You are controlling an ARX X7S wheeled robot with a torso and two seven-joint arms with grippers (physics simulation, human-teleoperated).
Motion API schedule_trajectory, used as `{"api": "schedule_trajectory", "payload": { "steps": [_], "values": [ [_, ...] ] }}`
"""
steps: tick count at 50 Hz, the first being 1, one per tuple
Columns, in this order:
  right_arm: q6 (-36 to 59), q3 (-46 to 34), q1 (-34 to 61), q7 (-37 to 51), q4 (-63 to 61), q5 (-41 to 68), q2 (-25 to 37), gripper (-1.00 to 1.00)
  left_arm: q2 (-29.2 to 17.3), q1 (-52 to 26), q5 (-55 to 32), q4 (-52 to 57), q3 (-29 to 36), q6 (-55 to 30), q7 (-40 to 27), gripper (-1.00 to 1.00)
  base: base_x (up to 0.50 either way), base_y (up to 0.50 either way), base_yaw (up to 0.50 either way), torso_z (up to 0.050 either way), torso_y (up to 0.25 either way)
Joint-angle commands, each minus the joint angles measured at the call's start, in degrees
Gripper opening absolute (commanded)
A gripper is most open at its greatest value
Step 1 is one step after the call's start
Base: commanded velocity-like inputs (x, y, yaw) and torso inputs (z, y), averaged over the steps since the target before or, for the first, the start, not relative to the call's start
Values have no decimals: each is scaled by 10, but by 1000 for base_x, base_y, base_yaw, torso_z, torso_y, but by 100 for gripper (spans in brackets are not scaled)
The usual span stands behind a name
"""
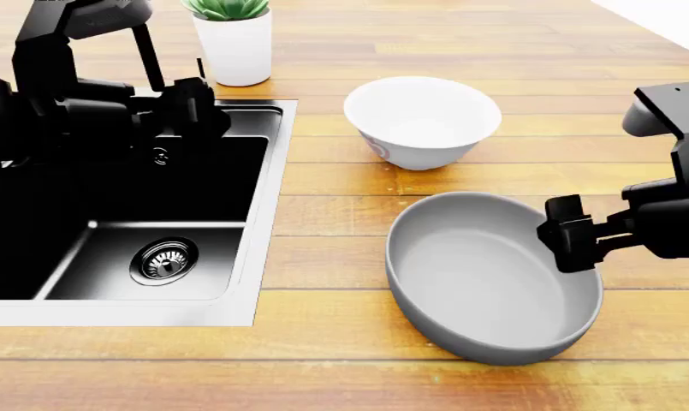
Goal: Stack the bowls in the sink.
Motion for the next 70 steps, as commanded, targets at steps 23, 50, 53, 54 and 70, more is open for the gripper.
{"api": "schedule_trajectory", "payload": {
  "steps": [23,50,53,54,70],
  "values": [
    [5,-212,82,-406,20,-375,-48,100,-19,10,9,4,42,32,35,100,0,0,0,0,0],
    [-14,-228,100,-427,2,-378,-46,-100,-24,0,14,3,62,47,54,100,0,0,0,0,0],
    [-12,-223,120,-430,3,-377,-47,-100,-25,0,11,5,62,49,53,100,0,0,0,0,0],
    [-12,-222,126,-431,4,-377,-48,-100,-26,0,10,5,62,49,53,100,0,0,0,0,0],
    [-9,-211,230,-481,14,-403,-68,-100,-35,-15,-28,11,63,47,20,100,0,0,0,0,0]
  ]
}}
